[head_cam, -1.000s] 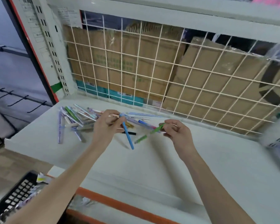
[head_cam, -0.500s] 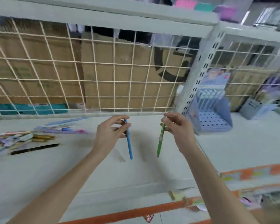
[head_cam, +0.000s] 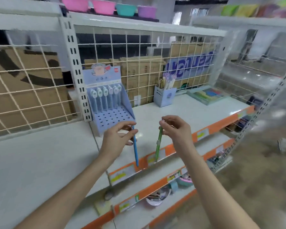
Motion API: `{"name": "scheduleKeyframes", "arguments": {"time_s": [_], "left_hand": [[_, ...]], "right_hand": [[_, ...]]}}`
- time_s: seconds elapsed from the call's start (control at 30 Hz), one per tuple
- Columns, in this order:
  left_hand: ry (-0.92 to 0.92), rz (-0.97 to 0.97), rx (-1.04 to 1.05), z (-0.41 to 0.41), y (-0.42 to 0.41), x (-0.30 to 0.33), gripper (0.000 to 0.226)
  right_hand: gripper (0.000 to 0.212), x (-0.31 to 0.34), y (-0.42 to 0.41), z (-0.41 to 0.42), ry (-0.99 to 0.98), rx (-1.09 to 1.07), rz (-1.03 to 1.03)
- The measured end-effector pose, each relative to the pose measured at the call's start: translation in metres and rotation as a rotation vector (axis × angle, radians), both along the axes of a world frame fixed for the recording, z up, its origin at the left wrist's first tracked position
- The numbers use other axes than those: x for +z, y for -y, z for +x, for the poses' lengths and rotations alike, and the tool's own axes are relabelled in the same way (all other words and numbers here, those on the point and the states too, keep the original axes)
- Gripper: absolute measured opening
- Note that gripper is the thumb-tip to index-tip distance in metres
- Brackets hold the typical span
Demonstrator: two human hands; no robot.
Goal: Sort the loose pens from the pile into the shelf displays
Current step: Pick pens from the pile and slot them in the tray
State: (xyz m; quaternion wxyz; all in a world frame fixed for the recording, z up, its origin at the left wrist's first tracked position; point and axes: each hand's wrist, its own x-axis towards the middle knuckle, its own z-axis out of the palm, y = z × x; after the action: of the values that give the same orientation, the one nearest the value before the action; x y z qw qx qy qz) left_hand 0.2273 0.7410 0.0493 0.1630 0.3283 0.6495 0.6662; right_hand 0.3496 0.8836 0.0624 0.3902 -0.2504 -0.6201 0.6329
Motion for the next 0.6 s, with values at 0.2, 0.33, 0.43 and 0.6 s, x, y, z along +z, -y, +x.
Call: {"name": "scheduleKeyframes", "arguments": {"time_s": [0.2, 0.33, 0.43, 0.6], "left_hand": [[0.017, -0.026, -0.137, 0.060, -0.108, 0.004, 0.019], [-0.009, -0.064, -0.212, 0.084, -0.161, 0.006, 0.018], [-0.015, -0.050, -0.249, 0.094, -0.193, 0.008, 0.018], [0.028, -0.025, -0.262, 0.104, -0.248, 0.002, 0.017]], "right_hand": [[0.013, 0.006, -0.090, 0.082, 0.045, -0.145, 0.003], [0.012, 0.003, -0.131, 0.115, 0.020, -0.235, -0.003], [0.013, 0.000, -0.155, 0.128, 0.033, -0.289, -0.007], [0.013, -0.005, -0.200, 0.142, 0.040, -0.316, -0.016]]}}
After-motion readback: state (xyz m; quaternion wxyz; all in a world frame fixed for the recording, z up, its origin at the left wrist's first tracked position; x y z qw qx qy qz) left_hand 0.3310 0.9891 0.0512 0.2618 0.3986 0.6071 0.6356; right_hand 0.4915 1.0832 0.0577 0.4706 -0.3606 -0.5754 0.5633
